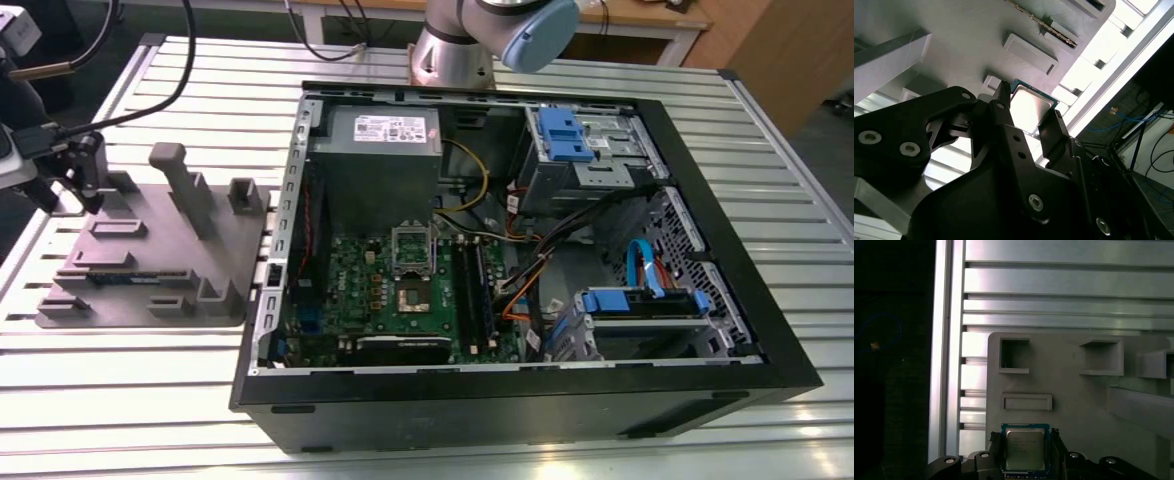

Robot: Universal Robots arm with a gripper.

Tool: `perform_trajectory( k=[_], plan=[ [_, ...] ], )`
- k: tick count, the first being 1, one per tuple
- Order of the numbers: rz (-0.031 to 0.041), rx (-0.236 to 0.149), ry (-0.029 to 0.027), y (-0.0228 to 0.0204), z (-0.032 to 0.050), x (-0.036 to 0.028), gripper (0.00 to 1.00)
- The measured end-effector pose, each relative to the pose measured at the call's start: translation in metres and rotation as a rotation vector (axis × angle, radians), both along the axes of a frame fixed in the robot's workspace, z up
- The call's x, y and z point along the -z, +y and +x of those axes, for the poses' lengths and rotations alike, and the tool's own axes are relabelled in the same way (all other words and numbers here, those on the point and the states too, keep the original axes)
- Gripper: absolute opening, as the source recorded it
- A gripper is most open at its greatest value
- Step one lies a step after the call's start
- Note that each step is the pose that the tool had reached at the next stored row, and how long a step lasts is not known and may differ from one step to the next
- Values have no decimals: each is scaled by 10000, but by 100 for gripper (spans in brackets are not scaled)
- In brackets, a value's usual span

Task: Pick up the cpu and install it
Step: 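Pick up the cpu and move it towards the insertion slot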

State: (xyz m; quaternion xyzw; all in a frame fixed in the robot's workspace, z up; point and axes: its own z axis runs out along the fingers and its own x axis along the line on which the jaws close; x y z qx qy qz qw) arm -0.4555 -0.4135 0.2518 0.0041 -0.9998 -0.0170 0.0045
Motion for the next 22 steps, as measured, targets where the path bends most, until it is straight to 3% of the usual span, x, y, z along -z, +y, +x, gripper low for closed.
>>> perform_trajectory(
  k=[22],
  plan=[
    [-1,-1,2,0,0,-58,47]
  ],
)
